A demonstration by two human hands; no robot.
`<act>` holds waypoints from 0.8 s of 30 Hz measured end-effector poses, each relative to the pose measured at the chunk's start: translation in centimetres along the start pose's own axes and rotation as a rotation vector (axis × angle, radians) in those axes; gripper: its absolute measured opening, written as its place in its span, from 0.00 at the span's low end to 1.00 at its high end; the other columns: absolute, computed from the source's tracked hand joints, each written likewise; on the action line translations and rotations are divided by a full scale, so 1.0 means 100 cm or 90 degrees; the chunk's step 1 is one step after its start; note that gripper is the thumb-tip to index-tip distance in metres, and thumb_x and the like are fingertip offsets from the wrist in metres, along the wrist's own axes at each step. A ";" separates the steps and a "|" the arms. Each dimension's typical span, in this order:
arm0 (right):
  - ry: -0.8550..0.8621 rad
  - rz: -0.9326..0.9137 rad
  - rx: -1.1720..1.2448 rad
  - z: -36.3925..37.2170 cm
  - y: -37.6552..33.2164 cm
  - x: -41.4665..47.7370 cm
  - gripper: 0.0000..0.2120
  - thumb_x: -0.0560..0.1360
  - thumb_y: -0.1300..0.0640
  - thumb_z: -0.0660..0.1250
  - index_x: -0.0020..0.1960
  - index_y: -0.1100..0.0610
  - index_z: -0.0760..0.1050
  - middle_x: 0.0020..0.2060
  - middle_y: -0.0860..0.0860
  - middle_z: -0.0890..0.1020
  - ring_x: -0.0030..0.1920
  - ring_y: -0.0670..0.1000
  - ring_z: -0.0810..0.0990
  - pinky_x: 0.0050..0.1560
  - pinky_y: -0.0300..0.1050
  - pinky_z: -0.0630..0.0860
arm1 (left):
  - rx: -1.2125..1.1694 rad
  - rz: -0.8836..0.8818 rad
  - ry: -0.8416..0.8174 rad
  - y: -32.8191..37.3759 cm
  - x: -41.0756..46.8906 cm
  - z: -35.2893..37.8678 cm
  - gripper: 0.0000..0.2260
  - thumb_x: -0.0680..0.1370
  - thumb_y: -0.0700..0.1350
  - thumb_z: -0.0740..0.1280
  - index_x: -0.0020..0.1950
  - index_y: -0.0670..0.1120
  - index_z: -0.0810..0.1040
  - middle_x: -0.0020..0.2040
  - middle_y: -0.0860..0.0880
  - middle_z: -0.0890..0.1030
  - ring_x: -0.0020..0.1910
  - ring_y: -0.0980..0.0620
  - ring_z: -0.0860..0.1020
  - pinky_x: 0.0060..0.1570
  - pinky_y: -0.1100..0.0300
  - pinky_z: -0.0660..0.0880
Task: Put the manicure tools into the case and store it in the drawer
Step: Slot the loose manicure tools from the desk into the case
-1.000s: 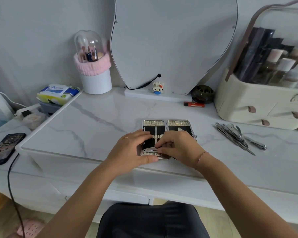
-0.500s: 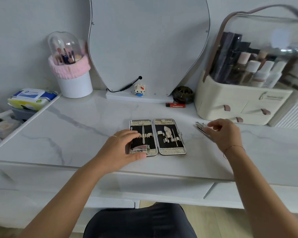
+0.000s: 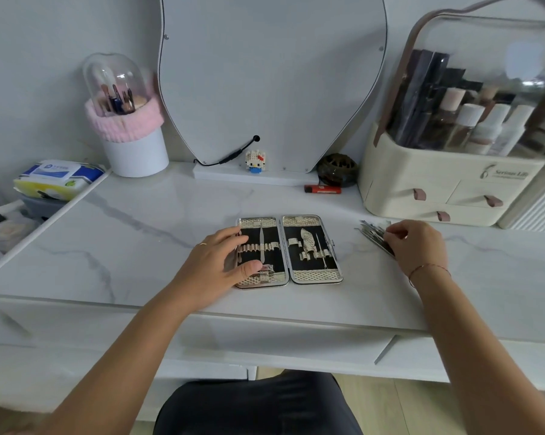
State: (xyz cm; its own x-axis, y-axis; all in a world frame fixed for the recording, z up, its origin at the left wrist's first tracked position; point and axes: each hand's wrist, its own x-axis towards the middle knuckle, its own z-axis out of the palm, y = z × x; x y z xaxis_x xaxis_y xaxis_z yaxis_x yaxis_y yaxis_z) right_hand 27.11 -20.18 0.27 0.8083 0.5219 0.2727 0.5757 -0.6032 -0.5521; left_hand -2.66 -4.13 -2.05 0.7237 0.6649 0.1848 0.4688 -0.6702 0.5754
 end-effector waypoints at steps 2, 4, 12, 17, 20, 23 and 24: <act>-0.003 -0.018 -0.017 -0.001 -0.001 0.000 0.07 0.72 0.60 0.65 0.46 0.57 0.81 0.48 0.57 0.82 0.50 0.60 0.77 0.50 0.49 0.72 | -0.005 -0.001 0.001 -0.001 0.000 -0.001 0.49 0.61 0.81 0.48 0.70 0.51 0.70 0.73 0.56 0.64 0.71 0.56 0.62 0.69 0.58 0.58; -0.003 -0.031 -0.030 0.000 -0.001 0.000 0.06 0.73 0.60 0.65 0.46 0.57 0.80 0.47 0.57 0.81 0.50 0.60 0.76 0.53 0.51 0.71 | -0.007 -0.004 0.000 -0.001 -0.001 -0.001 0.48 0.61 0.81 0.49 0.70 0.51 0.70 0.73 0.57 0.64 0.71 0.56 0.62 0.69 0.57 0.59; 0.046 -0.233 0.167 -0.012 -0.033 -0.022 0.05 0.69 0.63 0.71 0.41 0.53 0.81 0.38 0.49 0.79 0.43 0.53 0.76 0.44 0.36 0.67 | -0.149 -0.003 0.067 0.013 -0.007 -0.008 0.27 0.72 0.69 0.59 0.63 0.54 0.76 0.61 0.59 0.77 0.62 0.61 0.71 0.64 0.59 0.67; -0.061 -0.386 0.286 0.001 -0.088 -0.072 0.03 0.69 0.59 0.73 0.40 0.52 0.82 0.36 0.45 0.78 0.39 0.43 0.73 0.41 0.29 0.66 | -0.384 0.000 -0.015 0.054 -0.015 -0.014 0.15 0.76 0.61 0.62 0.54 0.55 0.81 0.45 0.54 0.85 0.39 0.56 0.79 0.43 0.65 0.74; -0.046 -0.446 0.305 0.016 -0.103 -0.087 0.02 0.68 0.58 0.73 0.40 0.52 0.81 0.36 0.46 0.77 0.40 0.45 0.72 0.42 0.33 0.68 | -0.468 -0.049 -0.007 0.061 -0.018 -0.013 0.11 0.78 0.49 0.63 0.51 0.47 0.83 0.43 0.49 0.85 0.36 0.57 0.77 0.40 0.64 0.73; -0.036 -0.483 0.321 0.023 -0.106 -0.093 0.01 0.69 0.59 0.72 0.40 0.54 0.81 0.37 0.48 0.79 0.41 0.49 0.75 0.42 0.39 0.72 | -0.529 -0.123 0.009 0.059 -0.020 -0.013 0.15 0.76 0.52 0.64 0.44 0.43 0.84 0.42 0.46 0.85 0.35 0.55 0.78 0.37 0.61 0.72; -0.033 -0.498 0.323 0.024 -0.106 -0.095 0.01 0.69 0.60 0.71 0.40 0.55 0.81 0.36 0.49 0.79 0.41 0.51 0.76 0.41 0.42 0.73 | -0.544 -0.151 0.007 0.058 -0.020 -0.014 0.18 0.74 0.55 0.63 0.41 0.43 0.84 0.41 0.45 0.85 0.34 0.55 0.77 0.36 0.62 0.71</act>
State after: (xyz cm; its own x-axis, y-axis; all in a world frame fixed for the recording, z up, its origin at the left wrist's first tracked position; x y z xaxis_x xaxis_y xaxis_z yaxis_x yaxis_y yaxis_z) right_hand 12.97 -17.26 1.61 0.1994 0.7017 0.6840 0.8212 0.2612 -0.5073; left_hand -2.12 -8.92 2.09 0.6482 0.7614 -0.0093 0.0644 -0.0427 0.9970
